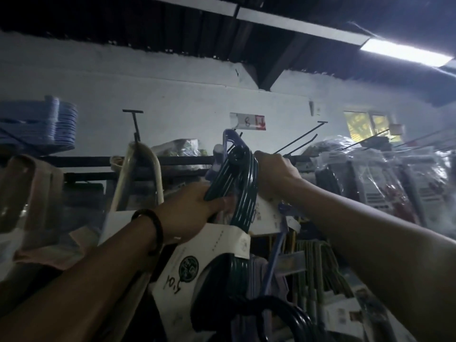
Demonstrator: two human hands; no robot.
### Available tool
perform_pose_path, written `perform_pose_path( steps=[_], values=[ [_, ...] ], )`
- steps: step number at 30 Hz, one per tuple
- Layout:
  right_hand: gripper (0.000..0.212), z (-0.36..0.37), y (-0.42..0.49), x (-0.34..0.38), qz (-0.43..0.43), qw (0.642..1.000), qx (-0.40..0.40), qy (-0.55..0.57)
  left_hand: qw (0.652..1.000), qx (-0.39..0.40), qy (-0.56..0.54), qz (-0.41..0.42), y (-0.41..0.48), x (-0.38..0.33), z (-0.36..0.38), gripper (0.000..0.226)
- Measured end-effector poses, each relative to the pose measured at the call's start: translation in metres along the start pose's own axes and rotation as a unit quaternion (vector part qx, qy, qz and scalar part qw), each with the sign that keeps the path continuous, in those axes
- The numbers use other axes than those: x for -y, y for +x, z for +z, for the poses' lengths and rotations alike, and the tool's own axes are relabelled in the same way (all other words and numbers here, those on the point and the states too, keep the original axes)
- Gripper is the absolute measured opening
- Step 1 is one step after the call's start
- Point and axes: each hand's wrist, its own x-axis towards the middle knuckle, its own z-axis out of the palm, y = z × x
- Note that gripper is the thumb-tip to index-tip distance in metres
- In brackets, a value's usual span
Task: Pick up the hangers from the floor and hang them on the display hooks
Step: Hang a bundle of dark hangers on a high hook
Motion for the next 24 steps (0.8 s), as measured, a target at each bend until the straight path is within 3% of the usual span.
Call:
perform_pose_path(
  steps=[4,8,11,15,19,24],
  values=[
    [0.017,0.016,0.007,-0.016,-0.010,0.993,-0.091,0.074,0.999,-0.024,0.031,-0.007,0.018,-0.002,0.010,0.032],
    [0.013,0.032,0.015,-0.035,-0.033,0.980,-0.173,0.091,0.998,-0.050,0.029,-0.026,0.029,-0.005,0.028,0.040],
    [0.016,0.047,0.019,-0.044,-0.025,0.987,-0.133,0.092,0.995,-0.067,0.047,-0.053,0.039,0.003,0.040,0.027],
    [0.029,0.067,0.029,-0.042,-0.020,0.991,-0.068,0.115,0.993,-0.057,0.081,-0.067,0.044,0.010,0.046,0.031],
    [0.040,0.080,0.043,-0.026,-0.022,0.992,-0.034,0.119,0.986,-0.094,0.095,-0.098,0.046,0.016,0.038,0.027],
    [0.039,0.107,0.047,-0.013,-0.008,0.993,0.061,0.102,0.978,-0.081,0.107,-0.162,0.044,0.012,0.036,0.024]
  ],
)
